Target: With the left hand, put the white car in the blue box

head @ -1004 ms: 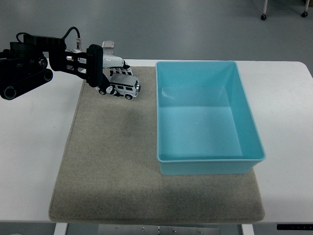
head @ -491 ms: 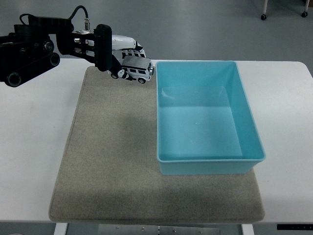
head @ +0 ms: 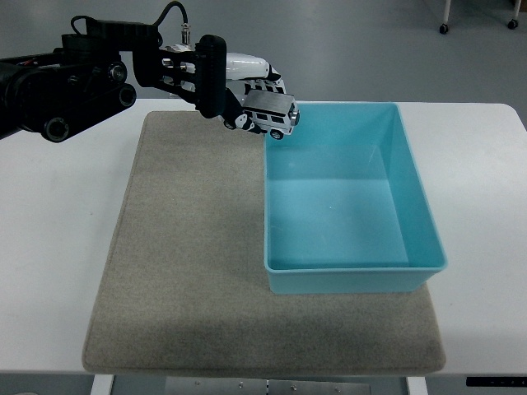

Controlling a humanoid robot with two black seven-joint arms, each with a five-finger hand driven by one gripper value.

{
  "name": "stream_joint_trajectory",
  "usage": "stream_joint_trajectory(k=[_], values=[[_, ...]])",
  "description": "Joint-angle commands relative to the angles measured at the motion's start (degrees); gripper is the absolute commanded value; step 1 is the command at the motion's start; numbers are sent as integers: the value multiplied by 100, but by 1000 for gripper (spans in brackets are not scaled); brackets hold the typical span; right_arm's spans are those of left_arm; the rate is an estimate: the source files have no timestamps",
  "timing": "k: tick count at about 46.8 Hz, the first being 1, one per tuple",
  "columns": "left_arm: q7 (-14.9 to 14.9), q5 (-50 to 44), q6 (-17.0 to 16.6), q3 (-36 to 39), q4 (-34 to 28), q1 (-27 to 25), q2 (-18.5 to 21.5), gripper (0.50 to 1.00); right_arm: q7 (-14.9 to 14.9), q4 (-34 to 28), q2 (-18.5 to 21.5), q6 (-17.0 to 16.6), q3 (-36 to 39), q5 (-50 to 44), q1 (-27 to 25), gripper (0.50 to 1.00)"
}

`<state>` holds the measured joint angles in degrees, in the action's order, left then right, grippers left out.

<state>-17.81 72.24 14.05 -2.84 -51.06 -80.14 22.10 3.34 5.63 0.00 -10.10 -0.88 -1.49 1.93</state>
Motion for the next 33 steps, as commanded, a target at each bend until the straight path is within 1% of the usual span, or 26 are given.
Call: stream_joint_trajectory(k=[1, 25, 33], values=[[5, -17, 1, 3, 9, -1, -144, 500, 0, 0, 0, 0, 0, 0, 0, 936], [67, -17, -43, -41, 44, -1, -821, 500, 0, 0, 0, 0, 0, 0, 0, 936], [76, 35, -43, -59, 44, 78, -1014, 500, 0, 0, 0, 8, 0, 0, 0, 936]])
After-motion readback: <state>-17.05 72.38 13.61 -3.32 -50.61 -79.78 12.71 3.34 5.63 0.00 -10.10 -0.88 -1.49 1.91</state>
